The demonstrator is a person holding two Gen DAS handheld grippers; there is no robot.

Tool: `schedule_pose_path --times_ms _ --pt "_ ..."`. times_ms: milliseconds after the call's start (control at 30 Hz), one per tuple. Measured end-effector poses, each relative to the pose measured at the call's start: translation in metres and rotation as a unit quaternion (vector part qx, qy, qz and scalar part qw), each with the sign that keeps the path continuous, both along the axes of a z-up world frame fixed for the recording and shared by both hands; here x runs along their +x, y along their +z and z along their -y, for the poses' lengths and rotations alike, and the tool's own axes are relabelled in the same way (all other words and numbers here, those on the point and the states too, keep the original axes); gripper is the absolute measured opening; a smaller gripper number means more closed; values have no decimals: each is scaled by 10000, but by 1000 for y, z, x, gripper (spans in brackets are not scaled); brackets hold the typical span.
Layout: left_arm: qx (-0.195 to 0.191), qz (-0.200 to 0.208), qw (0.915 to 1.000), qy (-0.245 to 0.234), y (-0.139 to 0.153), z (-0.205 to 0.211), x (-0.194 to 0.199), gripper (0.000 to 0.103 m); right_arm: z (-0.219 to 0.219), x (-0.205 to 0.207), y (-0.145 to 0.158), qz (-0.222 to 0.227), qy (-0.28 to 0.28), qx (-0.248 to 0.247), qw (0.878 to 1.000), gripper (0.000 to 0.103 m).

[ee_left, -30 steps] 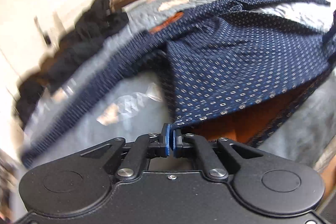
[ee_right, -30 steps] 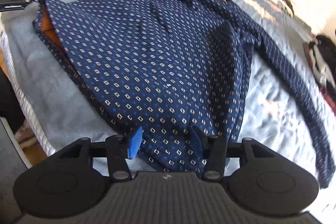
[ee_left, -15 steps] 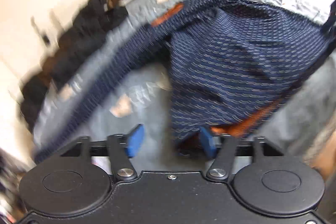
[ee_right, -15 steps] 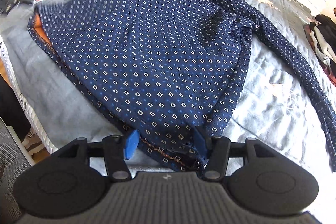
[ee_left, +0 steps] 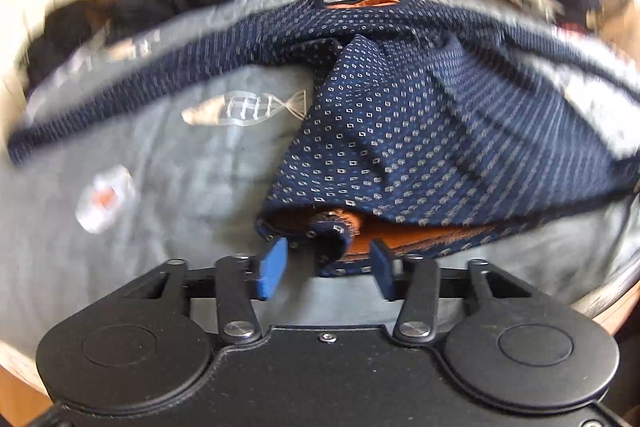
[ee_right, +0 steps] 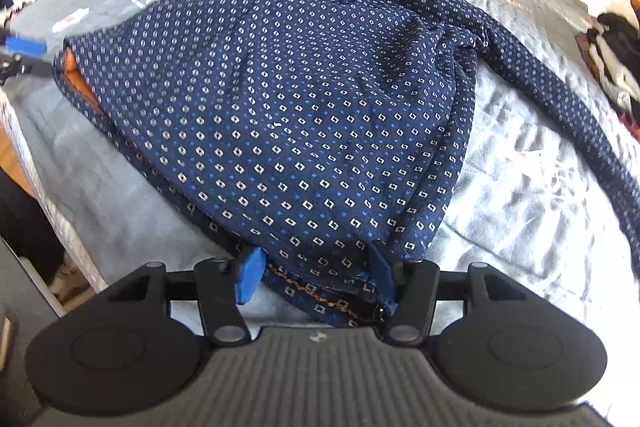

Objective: Fold clothes

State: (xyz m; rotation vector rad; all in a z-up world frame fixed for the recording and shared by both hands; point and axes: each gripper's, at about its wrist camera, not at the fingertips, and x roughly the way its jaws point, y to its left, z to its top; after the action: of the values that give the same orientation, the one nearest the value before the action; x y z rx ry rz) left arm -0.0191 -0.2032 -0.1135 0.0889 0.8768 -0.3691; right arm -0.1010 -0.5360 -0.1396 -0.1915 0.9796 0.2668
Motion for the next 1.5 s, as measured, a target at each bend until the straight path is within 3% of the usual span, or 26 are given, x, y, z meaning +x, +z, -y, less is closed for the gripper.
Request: schedule_pose_path --times_ms 100,333,467,600,700,800,867,1000,1067,1100,1167,1233,1267,1300,1500 --pt "-435 -305 9984 192 -9 -8 13 29 0 -2 7 44 -43 341 9994 56" --pt "-898 -633 9929 464 -19 -9 26 29 -13 1 28 192 -54 1169 9929 56" --pt "-1005 -715 9906 588 -19 -13 32 29 -45 17 48 398 193 1610 9860 59" --pt "-1002 -591 9916 559 -14 -15 30 12 -101 43 46 573 611 1658 9826 60" --pt "-737 -433 9957 367 -9 -13 26 7 -133 61 25 353 687 1661 9831 60" --pt "92 -29 9999 -38 0 -8 17 6 -158 75 4 145 681 1642 9840 60" --pt "909 375 9947 -305 6 -7 11 5 -164 76 -9 85 617 1460 9873 60" --pt "2141 786 9716 -637 3 -8 9 4 -158 69 -27 105 563 1362 9890 60" --pt "2160 554 9723 -697 -3 -13 14 4 -152 69 -26 88 421 1523 9874 60" --pt "2152 428 9729 -727 -5 -15 17 5 -150 68 -26 88 375 1578 9867 60" --pt "1722 294 9821 -705 -3 -20 16 8 -151 67 -25 97 351 1601 9864 60" --pt "1652 283 9829 -761 -5 -17 13 29 -151 66 -24 107 327 1618 9862 60" --pt "1783 435 9797 -804 -6 -12 9 50 -151 65 -24 110 319 1621 9862 60" --pt "1894 614 9763 -848 -8 -8 6 61 -150 64 -24 119 316 1620 9862 60" --pt "1624 664 9824 -640 -13 4 24 61 -150 67 -26 131 275 1696 9850 61"
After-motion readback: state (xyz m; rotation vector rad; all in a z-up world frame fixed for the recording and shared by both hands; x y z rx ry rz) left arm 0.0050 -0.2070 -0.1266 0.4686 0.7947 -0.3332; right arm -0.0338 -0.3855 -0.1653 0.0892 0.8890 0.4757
